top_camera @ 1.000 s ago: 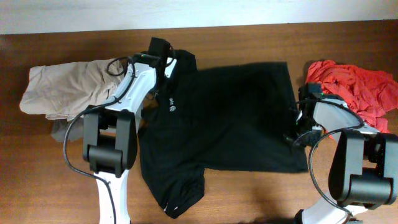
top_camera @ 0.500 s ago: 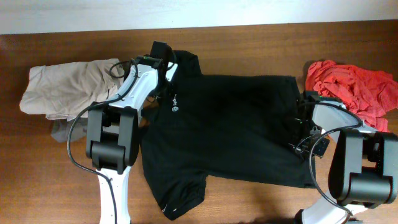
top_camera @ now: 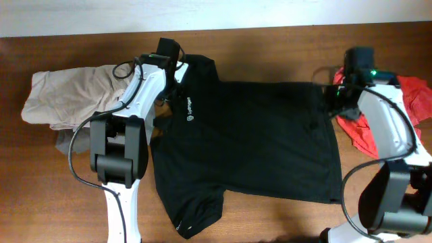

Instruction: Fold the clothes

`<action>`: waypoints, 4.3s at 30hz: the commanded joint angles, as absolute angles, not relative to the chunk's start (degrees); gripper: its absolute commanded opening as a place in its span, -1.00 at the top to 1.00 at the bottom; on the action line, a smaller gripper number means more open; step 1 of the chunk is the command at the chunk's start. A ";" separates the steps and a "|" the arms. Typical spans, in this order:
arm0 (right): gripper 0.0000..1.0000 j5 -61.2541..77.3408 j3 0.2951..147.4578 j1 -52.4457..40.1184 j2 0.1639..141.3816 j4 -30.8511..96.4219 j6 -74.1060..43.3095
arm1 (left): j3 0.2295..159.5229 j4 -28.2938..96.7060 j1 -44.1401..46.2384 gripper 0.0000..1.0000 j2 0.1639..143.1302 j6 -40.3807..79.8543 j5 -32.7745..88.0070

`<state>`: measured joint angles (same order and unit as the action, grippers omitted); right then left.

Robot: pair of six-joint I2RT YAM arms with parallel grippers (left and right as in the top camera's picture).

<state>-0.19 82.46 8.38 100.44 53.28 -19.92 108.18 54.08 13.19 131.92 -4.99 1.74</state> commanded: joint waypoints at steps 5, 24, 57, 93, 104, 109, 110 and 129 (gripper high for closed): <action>-0.08 8.49 82.63 8.64 108.38 42.50 -17.76 | 109.12 45.25 16.10 0.12 132.86 -7.07 11.40; 0.92 -1.87 83.61 10.24 125.10 28.77 -18.20 | 109.03 43.13 17.45 0.73 140.46 -7.40 8.54; 0.84 12.86 105.89 4.21 124.14 58.85 -8.78 | 128.25 48.18 13.45 0.52 141.36 -6.81 8.62; 0.92 11.22 95.15 1.56 124.22 48.97 -9.93 | 137.71 37.04 3.07 0.78 157.42 -0.69 15.77; 0.71 12.45 96.12 3.29 121.67 49.89 -9.37 | 163.50 51.37 2.55 -0.27 156.35 -2.17 21.52; 0.71 12.29 96.12 3.57 121.10 48.95 -9.21 | 170.21 57.76 3.92 -0.28 155.20 -2.22 21.87; 0.76 13.21 96.12 3.55 121.23 47.40 -9.21 | 171.22 59.51 4.27 -0.25 154.87 -2.42 21.67; 0.92 20.38 96.09 0.38 135.00 22.35 -18.02 | 177.05 74.94 12.10 -0.08 133.60 -6.15 1.32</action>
